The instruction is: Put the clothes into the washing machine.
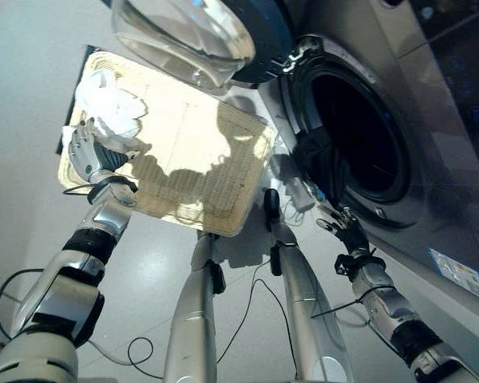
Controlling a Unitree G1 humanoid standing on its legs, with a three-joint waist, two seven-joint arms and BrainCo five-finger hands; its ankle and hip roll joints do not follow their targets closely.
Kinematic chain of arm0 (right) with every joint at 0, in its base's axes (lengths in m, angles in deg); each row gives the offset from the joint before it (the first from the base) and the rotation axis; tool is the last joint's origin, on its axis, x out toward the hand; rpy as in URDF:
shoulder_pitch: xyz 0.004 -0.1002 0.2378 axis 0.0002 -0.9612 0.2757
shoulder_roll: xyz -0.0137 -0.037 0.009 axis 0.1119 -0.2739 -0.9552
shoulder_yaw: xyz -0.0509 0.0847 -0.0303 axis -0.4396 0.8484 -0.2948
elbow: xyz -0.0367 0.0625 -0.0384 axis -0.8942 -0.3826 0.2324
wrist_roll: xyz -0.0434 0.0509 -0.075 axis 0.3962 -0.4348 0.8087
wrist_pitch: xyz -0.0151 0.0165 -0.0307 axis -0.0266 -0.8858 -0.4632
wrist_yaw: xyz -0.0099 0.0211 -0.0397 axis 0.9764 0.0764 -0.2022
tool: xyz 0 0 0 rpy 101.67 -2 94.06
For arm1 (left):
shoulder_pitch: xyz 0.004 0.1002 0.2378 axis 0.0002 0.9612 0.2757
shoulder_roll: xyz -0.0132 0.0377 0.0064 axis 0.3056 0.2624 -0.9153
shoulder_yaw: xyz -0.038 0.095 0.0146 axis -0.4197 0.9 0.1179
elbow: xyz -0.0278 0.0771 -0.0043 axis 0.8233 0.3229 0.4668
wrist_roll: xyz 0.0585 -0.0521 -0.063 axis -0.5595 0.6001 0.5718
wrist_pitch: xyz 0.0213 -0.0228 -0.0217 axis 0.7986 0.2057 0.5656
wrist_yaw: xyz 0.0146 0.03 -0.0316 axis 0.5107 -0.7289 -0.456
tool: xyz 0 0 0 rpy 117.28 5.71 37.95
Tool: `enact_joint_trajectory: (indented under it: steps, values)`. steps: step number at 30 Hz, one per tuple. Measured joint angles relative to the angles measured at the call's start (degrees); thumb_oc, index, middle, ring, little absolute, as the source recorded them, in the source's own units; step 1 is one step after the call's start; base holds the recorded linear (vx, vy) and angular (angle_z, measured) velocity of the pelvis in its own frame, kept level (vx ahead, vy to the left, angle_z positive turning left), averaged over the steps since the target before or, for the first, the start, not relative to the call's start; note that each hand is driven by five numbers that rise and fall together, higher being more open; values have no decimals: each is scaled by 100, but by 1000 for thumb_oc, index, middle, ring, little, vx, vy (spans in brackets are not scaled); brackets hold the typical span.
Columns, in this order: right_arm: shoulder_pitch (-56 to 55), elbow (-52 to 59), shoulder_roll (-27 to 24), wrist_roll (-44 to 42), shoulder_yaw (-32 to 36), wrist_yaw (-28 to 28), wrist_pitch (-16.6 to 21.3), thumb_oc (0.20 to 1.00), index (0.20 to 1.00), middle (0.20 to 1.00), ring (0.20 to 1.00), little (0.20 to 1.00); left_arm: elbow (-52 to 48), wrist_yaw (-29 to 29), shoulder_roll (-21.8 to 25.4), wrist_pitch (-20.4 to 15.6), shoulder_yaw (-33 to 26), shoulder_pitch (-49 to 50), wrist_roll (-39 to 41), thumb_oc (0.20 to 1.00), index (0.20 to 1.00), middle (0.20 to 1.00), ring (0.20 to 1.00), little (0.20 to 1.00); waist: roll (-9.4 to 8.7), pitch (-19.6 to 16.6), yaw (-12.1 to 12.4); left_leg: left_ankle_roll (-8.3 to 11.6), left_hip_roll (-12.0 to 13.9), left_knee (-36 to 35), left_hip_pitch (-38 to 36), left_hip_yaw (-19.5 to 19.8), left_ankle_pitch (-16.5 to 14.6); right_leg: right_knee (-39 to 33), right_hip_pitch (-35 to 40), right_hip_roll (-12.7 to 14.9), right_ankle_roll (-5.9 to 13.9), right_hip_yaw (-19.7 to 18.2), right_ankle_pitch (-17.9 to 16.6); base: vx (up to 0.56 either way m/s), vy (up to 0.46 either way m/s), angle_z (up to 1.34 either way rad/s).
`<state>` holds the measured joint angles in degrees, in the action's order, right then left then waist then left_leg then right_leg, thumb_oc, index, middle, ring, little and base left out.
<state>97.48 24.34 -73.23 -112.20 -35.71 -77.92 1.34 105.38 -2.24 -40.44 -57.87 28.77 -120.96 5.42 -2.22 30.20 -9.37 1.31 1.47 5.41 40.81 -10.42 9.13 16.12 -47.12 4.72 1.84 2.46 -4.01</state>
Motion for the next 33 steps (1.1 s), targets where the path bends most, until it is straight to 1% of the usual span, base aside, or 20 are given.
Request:
enact_joint_trajectory:
  steps: [2,7,8,11,12,14,16,18,20,22,23,24,25,26,27,28,30,31,32,33]
  values:
    - [38,2,1,-84,-144,57,-4,1000,1000,1000,1000,1000,486,17,-16,306,-1,-276,100,1000,1000,1000,1000,1000,-28,6,-102,-10,38,236,150,-12,-126,-2,-34,-13,-13,1,-10,37,205,-4]
    - [46,85,-15,-256,-208,180,-32,1000,1000,1000,1000,1000,677,200,40,730,12,-465,107,1000,1000,1000,1000,1000,-94,8,-244,-13,57,573,447,-37,-276,23,-196,-5,34,-41,5,46,129,-2]
    - [38,145,-23,-326,-213,253,-34,1000,1000,1000,1000,1000,786,250,62,852,35,-605,116,1000,1000,1000,1000,1000,-157,9,-331,10,63,657,575,-37,-296,48,-292,-11,42,-66,-4,70,118,3]
    - [40,251,-46,-492,-228,405,-38,1000,1000,1000,1000,1000,1108,295,216,1130,257,-929,213,1000,1000,1000,1000,1000,-274,19,-386,-73,105,952,876,-16,-401,181,-516,-34,47,-77,6,45,76,-1]
    - [39,253,-55,-544,-225,449,-39,1000,1000,1000,1000,1000,1174,295,251,1268,273,-1073,213,1000,1000,1000,1000,1000,-293,24,-395,-67,109,1020,1002,-12,-411,205,-617,-33,48,-80,3,38,74,-2]
    - [35,277,-89,-593,-262,499,-39,1000,1000,1000,1000,1000,1274,282,258,1397,334,-1186,203,1000,1000,1000,1000,1000,-310,26,-423,-60,108,1087,1105,-1,-432,268,-720,-35,50,-105,8,38,68,-1]
    - [41,413,-151,-626,-274,559,-34,1000,1000,1000,1000,1000,1443,261,388,1656,508,-1416,174,1000,1000,1000,1000,1000,-323,23,-452,-81,135,1315,1377,47,-507,423,-951,-53,50,-106,49,25,39,-1]
    - [64,450,-218,-650,-287,615,-34,1000,1000,1000,1000,1000,1457,178,535,1939,531,-1511,-58,1000,1000,1000,1000,1000,-348,31,-562,-88,146,1452,1602,89,-522,505,-1136,-61,46,-93,47,29,38,2]
    - [63,447,-292,-652,-306,618,-34,1000,1000,1000,1000,1000,1578,110,628,2082,662,-1596,-252,1000,1000,1000,1000,1000,-401,32,-587,-74,165,1568,1722,113,-556,584,-1243,-76,49,-106,60,0,0,0]
    - [60,447,-326,-696,-309,630,-34,1000,1000,1000,1000,1000,1631,71,655,2093,682,-1663,-265,1000,1000,1000,1000,1000,-445,24,-629,-73,178,1577,1762,115,-558,604,-1286,-89,43,-114,65,0,0,0]
    - [63,458,-385,-745,-308,677,-33,1000,1000,1000,1000,1000,1688,39,666,2066,683,-1768,-279,523,523,523,523,523,-453,22,-628,-69,190,1581,1819,133,-556,619,-1336,-107,40,-109,66,0,0,0]
    - [66,456,-417,-765,-306,700,-33,1000,1000,1000,1000,1000,1718,34,670,2055,683,-1817,-314,200,200,200,200,200,-454,23,-618,-70,207,1609,1865,147,-556,621,-1367,-132,37,-116,62,0,0,0]
    - [69,456,-443,-772,-306,730,-33,1000,1000,1000,1000,1000,1817,37,672,1991,693,-1876,-357,200,200,200,200,200,-458,22,-617,-70,222,1630,1906,158,-556,629,-1399,-154,34,-120,60,-12,-21,-3]
    - [103,455,-481,-820,-306,742,-34,1000,1000,1000,1000,1000,2035,38,676,1738,741,-2036,-355,200,200,200,200,200,-472,18,-619,-59,231,1627,1967,194,-546,640,-1463,-180,32,-120,59,0,0,0]
    - [129,459,-487,-838,-304,743,-34,1000,1000,1000,1000,1000,2100,35,694,1624,735,-2091,-328,200,200,200,200,200,-472,18,-621,-56,231,1631,1989,221,-544,641,-1480,-189,32,-115,58,-20,-59,-2]
    - [171,460,-486,-878,-307,752,-35,1000,1000,1000,1000,1000,2117,35,758,1401,718,-2146,-152,200,200,200,200,200,-472,18,-617,-49,227,1619,2002,264,-539,640,-1490,-208,30,-113,58,-16,-69,-1]
    - [191,513,-487,-883,-305,769,-35,1000,1000,1000,1000,1000,2113,35,876,1155,713,-2164,29,200,200,200,200,200,-474,17,-608,-45,241,1607,1999,283,-538,640,-1486,-226,15,-103,69,-24,-80,1]
    - [191,622,-485,-899,-307,774,-34,1000,1000,1000,1000,1000,2118,35,958,869,608,-2163,218,200,200,200,200,200,-473,17,-599,-32,247,1590,1993,311,-532,637,-1475,-238,3,-87,77,-34,-87,4]
    - [191,672,-485,-908,-311,779,-34,1000,1000,1000,1000,1000,2118,32,977,751,584,-2161,275,200,200,200,200,200,-473,17,-594,-21,245,1569,1979,326,-523,636,-1466,-240,-2,-83,79,-47,-109,10]
    - [195,781,-483,-918,-311,794,-33,1000,1000,1000,1000,1000,2117,17,992,457,499,-2149,317,200,200,200,200,200,-473,17,-577,-13,240,1512,1940,382,-473,622,-1410,-254,-10,-77,75,-47,-107,14]
